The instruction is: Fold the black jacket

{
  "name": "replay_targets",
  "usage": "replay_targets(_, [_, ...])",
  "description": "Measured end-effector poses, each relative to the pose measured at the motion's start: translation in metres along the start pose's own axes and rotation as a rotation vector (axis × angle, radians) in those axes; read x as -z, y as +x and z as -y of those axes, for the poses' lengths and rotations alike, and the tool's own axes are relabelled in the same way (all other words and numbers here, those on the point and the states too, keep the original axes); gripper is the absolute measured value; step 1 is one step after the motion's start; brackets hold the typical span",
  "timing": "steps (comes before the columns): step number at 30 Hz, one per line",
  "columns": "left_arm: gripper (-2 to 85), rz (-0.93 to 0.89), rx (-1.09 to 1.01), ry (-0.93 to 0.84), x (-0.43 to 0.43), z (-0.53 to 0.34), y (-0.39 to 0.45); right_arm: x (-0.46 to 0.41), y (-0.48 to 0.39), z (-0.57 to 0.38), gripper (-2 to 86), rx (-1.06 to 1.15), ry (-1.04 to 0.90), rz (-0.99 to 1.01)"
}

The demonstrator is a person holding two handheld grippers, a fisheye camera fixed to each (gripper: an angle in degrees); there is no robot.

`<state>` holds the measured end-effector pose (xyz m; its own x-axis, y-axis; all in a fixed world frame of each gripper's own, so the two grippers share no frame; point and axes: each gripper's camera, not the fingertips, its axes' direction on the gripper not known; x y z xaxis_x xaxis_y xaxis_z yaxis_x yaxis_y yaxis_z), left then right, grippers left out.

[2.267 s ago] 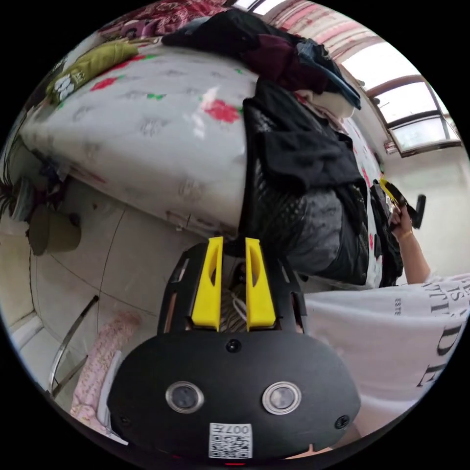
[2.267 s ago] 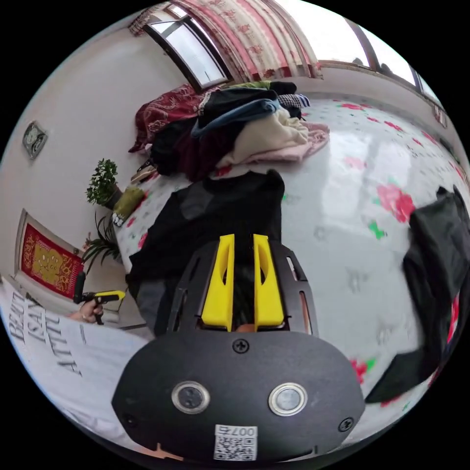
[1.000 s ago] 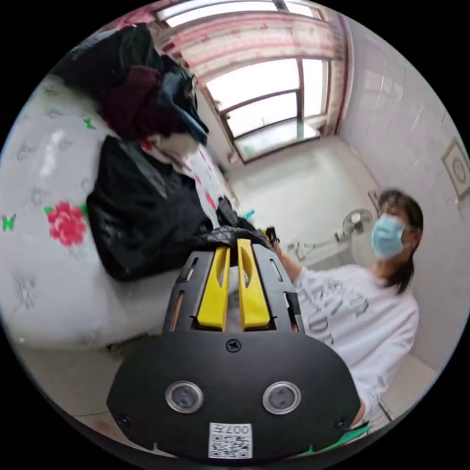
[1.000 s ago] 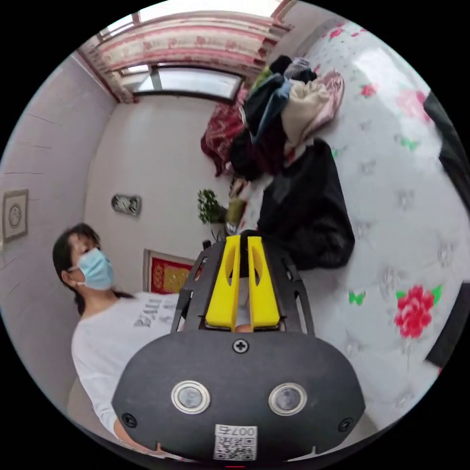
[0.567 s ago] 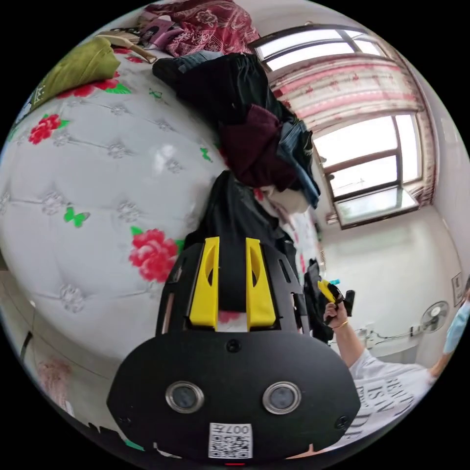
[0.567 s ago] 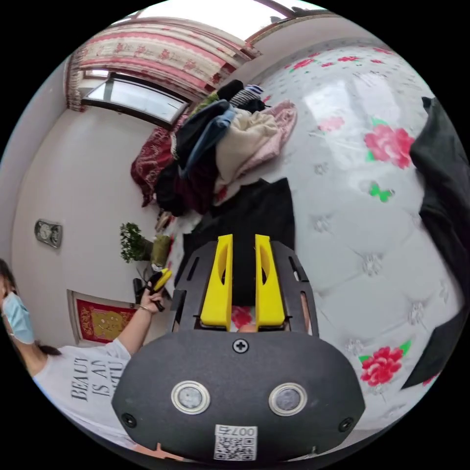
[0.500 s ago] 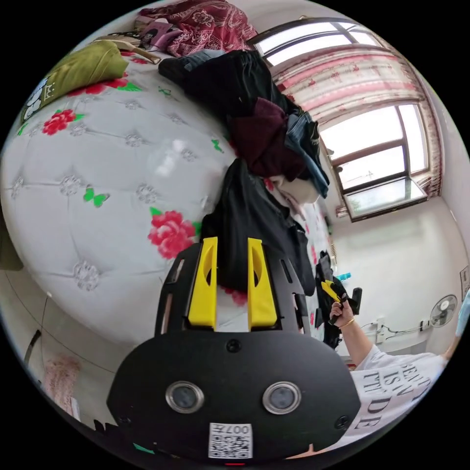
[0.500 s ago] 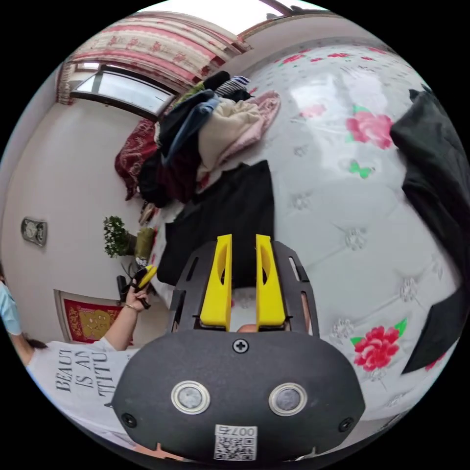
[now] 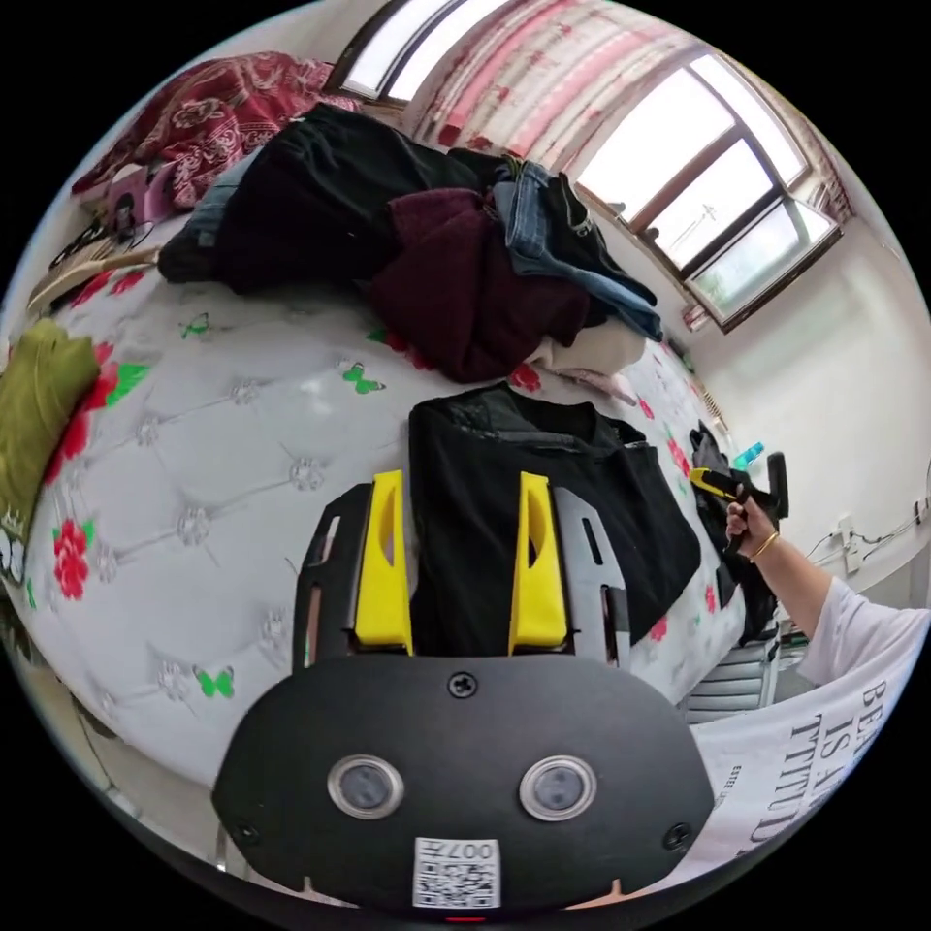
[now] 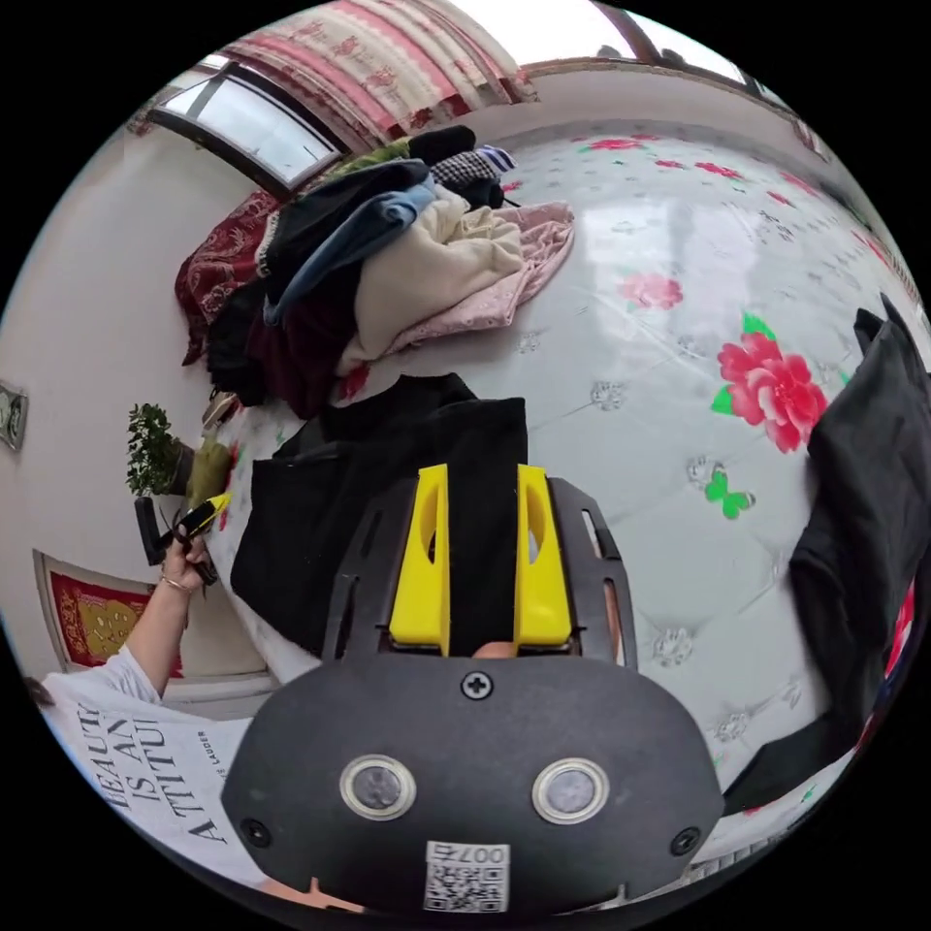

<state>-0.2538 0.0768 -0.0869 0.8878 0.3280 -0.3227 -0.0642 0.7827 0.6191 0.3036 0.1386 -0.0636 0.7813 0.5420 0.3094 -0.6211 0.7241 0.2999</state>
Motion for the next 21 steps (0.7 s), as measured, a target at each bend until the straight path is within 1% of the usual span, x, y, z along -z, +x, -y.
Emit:
replay_targets(2, [10.9,0.026,0.013,-0.096,-0.050,0.008,0.002,-0.026,0.007,0.007,4.1,-0.051,-0.064,0.009])
replay_targets(3, [9.0,0.033,0.028,-0.121,-0.061,0.007,0.001,-0.042,0.011,0.008,3.1,-0.086,-0.112,0.056])
replay_targets(4, [5.3,0.038,0.052,-0.146,-0.075,0.003,0.000,-0.047,0.012,0.008,2.6,-0.105,-0.134,0.080])
replay_targets(5, [1.5,0.001,0.077,-0.128,-0.076,-0.002,-0.001,-0.048,0.013,0.006,1.7,-0.141,-0.135,0.092])
replay_targets(7, [0.3,-0.075,0.103,-0.057,-0.064,-0.010,-0.002,-0.032,0.006,0.003,0.8,-0.114,-0.069,0.100])
replay_targets(12, [-0.4,-0.180,0.125,0.087,-0.027,0.002,0.004,0.042,-0.028,0.007,0.1,0.072,0.088,0.067])
replay_targets(13, [-0.3,-0.169,0.153,0.118,-0.028,0.015,0.004,0.047,-0.032,0.010,0.1,0.078,0.108,0.053])
replay_targets(15, [0.2,-0.089,0.147,0.132,-0.043,0.036,0.005,0.058,-0.037,0.025,0.4,0.056,0.183,0.028])
replay_targets(17, [1.3,-0.005,0.130,0.038,-0.086,0.052,0.005,0.044,-0.028,0.035,1.0,-0.030,0.191,0.036])
replay_targets(18, [2.4,0.043,0.159,-0.083,-0.121,0.054,0.001,0.024,-0.019,0.036,1.7,-0.106,0.144,-0.002])
replay_targets(19, [4.4,0.071,0.197,-0.172,-0.144,0.047,-0.002,0.013,-0.015,0.036,2.1,-0.138,0.103,-0.014])
replay_targets(20, [5.6,0.064,0.211,-0.145,-0.145,0.034,-0.002,-0.004,-0.007,0.029,3.0,-0.174,0.014,-0.001])
replay_targets(21, [5.8,0.053,0.211,-0.112,-0.141,0.025,-0.001,-0.010,-0.002,0.015,3.9,-0.194,-0.004,0.025])
